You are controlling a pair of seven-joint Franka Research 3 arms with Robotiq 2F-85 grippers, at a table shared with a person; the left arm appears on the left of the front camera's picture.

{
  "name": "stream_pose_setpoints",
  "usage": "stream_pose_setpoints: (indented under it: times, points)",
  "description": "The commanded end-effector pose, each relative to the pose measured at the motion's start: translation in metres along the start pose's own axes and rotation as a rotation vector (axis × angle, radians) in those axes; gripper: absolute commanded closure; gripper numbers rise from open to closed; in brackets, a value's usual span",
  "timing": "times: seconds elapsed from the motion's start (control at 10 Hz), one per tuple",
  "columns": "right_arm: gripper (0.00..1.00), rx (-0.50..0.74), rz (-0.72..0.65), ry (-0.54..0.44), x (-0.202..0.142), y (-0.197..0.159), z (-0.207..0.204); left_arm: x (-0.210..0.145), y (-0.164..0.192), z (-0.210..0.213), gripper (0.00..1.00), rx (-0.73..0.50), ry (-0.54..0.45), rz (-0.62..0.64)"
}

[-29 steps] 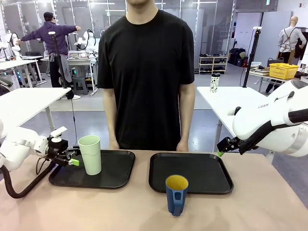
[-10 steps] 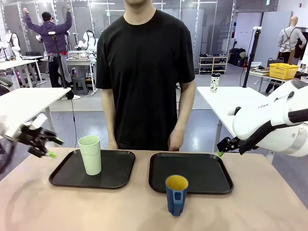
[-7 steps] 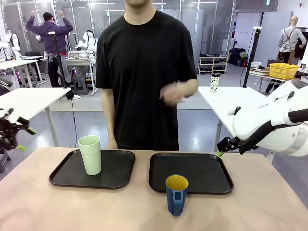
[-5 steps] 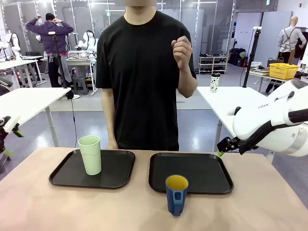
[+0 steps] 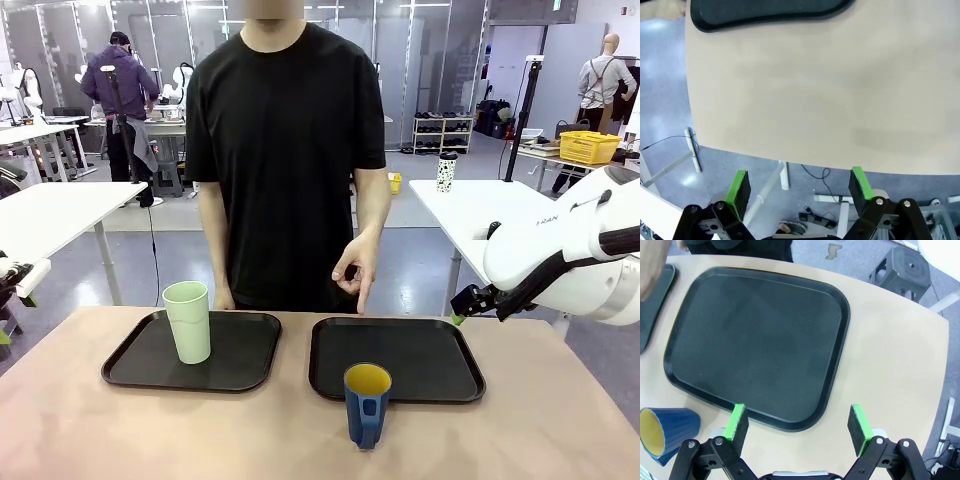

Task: Sort and store the cups by type.
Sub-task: Pick up the Handle plastic cup and place it into the empty Flat Tray.

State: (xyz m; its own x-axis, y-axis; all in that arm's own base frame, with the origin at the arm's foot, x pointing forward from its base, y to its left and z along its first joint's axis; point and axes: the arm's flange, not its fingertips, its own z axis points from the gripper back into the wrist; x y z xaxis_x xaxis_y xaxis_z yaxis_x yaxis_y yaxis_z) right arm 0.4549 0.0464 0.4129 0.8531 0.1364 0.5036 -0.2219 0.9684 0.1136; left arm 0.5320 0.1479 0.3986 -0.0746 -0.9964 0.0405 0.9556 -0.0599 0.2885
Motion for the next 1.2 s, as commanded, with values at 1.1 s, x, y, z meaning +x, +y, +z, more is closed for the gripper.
stream_pose_setpoints:
  times: [1.1]
  points:
    - [0.00, -0.159, 0.774, 0.368, 0.021, 0.018, 0.009, -0.002, 0.002, 0.002, 0.00, 0.031, -0.029, -0.017]
